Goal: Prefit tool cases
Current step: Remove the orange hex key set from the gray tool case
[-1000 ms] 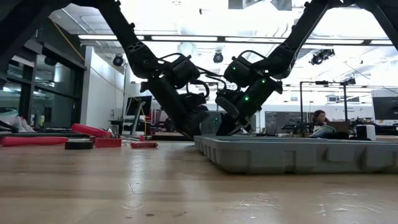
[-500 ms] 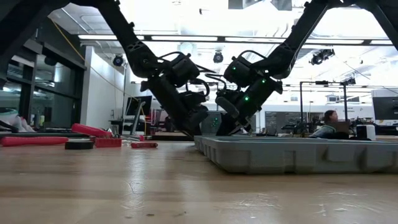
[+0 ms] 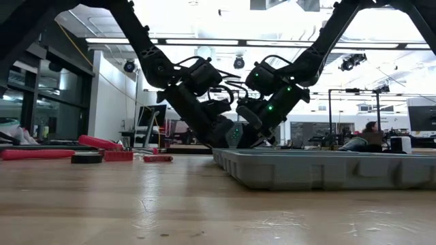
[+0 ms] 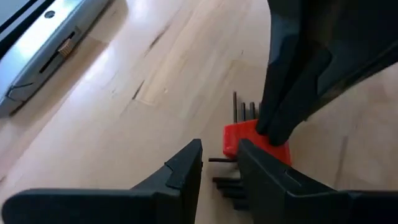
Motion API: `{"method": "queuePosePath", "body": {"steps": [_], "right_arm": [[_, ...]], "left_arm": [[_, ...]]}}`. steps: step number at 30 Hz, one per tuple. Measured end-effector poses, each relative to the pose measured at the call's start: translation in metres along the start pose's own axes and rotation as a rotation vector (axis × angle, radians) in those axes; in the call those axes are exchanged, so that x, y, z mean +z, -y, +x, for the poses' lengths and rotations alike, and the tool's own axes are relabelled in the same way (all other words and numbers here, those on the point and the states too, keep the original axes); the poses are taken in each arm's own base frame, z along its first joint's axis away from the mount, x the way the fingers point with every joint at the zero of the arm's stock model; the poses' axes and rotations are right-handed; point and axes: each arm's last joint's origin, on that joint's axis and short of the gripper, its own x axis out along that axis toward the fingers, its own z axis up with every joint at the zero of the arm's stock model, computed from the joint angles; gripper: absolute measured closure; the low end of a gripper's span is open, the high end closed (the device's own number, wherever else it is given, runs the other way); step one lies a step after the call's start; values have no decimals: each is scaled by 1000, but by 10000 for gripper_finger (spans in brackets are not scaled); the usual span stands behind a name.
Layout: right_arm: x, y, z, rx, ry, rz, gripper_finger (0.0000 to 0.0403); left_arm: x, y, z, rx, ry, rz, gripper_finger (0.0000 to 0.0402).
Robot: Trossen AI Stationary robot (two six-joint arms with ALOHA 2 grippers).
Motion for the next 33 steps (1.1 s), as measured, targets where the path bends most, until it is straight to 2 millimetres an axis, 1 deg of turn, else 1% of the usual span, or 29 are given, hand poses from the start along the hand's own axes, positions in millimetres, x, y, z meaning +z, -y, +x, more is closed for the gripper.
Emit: {"method": "queuePosePath", "body": {"steps": [3,6,8,13,17,21,27,33], "right_arm": [[0,0,0,0,0,0,403],[0,0,0,0,2,0,403],[0,0,0,0,2,0,403],[0,0,0,0,-2,-3,403],[0,0,0,0,-3,-3,403],[0,0,0,0,-3,-3,403],[0,0,0,-1,-2,-2,403],[0,0,0,-1,4,0,403]], "left_arm": [[-6,-1,7,4,-20,-24,303],[-7,0,8,11,-26,-16,303],[-5,-1,4,7,-23,-14,303],[4,-2,-12,2,-36,22,303],[14,-5,-27,51,-20,43,303],[16,-6,-30,50,-18,48,303],[13,5,-31,-22,-44,50,303],[10,14,-32,-46,-65,51,303]]}}
